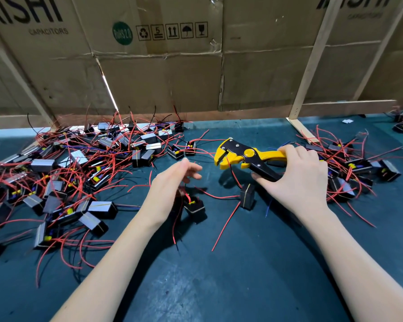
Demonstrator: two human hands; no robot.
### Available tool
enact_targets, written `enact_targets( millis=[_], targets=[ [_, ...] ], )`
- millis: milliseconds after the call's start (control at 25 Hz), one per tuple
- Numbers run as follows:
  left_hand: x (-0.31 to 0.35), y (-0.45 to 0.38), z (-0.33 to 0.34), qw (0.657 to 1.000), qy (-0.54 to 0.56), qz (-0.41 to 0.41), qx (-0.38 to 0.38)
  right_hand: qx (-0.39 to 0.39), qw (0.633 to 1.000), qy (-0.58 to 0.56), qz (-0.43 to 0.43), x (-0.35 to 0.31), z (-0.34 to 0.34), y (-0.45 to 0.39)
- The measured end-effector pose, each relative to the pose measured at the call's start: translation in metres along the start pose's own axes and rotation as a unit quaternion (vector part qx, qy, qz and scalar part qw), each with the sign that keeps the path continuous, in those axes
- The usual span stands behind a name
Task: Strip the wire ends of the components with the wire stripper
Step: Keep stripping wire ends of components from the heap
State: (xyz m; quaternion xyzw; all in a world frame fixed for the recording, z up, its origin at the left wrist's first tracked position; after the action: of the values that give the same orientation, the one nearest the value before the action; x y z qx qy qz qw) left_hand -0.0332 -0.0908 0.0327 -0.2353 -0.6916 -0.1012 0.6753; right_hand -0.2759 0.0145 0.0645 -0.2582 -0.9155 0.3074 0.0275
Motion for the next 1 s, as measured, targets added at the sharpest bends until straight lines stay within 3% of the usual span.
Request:
enact_targets(
  millis=[80,160,240,400,520,760,1000],
  targets=[
    [-0.011,-0.001,-0.010,0.998,0.004,-0.043,0.046,0.003,1.000,-0.002,0.001,0.000,-0.001,0.000],
    [-0.007,0.001,-0.021,0.988,-0.134,0.003,0.073,0.004,1.000,-0.004,0.002,0.000,-0.001,0.000],
    [0.001,0.004,-0.015,0.953,-0.292,0.059,0.048,0.001,1.000,-0.001,0.002,0.001,0.000,0.000],
    [0.007,0.008,-0.008,0.903,-0.421,0.077,0.044,-0.008,1.000,0.007,0.000,0.001,0.003,0.000],
    [0.009,0.010,-0.008,0.891,-0.443,0.078,0.058,-0.018,1.000,0.015,-0.004,0.000,0.005,0.000],
    [0.005,0.009,-0.010,0.908,-0.409,0.061,0.067,-0.051,0.998,0.036,-0.020,-0.004,0.015,0.002],
    [0.004,0.010,-0.017,0.889,-0.446,0.043,0.090,-0.046,0.998,0.029,-0.016,-0.004,0.016,0.002]
  ],
)
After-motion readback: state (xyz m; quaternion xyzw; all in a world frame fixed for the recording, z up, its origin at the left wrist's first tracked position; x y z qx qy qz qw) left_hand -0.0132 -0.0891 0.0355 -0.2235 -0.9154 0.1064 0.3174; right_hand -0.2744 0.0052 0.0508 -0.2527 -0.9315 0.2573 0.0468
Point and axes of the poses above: each hand's wrist, its own y-axis away from the middle knuckle, its own z-axis out of the palm, x = y × z, the point moved 10 cm from there along -y, towards the middle knuckle, and after that the axes turned 9 degrees about y, right-handed, at the moved point
